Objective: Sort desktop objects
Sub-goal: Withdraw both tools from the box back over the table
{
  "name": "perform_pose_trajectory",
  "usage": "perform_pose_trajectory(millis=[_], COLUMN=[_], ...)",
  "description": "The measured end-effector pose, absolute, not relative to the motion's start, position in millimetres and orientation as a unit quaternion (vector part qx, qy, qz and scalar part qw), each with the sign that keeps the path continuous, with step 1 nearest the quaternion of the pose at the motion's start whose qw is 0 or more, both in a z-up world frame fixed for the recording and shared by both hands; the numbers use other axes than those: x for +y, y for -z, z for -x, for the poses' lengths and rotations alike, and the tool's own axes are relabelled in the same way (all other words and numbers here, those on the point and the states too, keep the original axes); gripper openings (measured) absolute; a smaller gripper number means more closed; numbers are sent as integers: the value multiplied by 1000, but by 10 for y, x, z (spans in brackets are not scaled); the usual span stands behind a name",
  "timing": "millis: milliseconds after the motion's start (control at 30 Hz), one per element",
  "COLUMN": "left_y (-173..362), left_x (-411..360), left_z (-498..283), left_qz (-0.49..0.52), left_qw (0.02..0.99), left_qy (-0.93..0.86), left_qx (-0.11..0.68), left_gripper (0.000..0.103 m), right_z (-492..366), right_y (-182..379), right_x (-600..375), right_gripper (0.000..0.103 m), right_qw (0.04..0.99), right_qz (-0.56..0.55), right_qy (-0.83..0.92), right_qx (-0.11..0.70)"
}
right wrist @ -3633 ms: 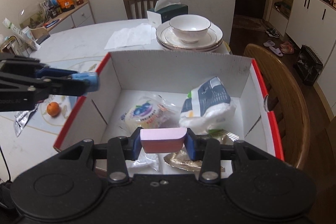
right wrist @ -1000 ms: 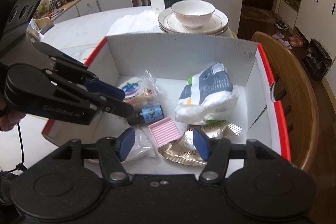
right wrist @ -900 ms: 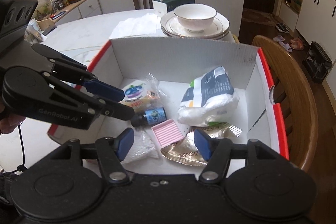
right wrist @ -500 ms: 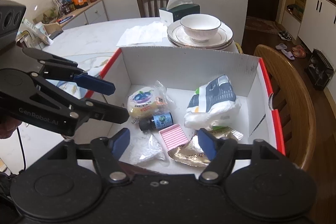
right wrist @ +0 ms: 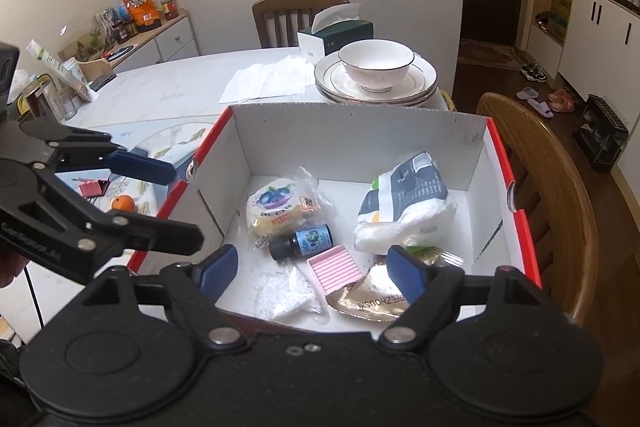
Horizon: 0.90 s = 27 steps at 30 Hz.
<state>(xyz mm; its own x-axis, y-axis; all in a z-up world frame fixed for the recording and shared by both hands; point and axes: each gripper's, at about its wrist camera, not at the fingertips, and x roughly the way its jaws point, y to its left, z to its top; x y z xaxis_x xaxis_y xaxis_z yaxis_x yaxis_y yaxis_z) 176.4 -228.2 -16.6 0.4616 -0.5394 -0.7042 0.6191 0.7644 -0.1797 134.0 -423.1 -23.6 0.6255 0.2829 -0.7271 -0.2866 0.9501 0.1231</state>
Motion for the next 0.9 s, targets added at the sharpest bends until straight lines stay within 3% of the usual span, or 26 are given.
perform_pose_trajectory(millis=[100,900], left_y=[150,249], left_x=[-2120,-368], left_z=[-1754,-1556], left_qz=[-43,-14], left_qw=[860,893], left_qy=[331,256], left_qx=[385,369], left_gripper=[103,103], right_z=[-1325,-1261], right_y=[220,201], right_x=[-4152,-2742], right_gripper=[82,83], right_qw=[904,905], right_qz=[-1,-15], right_qy=[-152,-154], right_qx=[399,396])
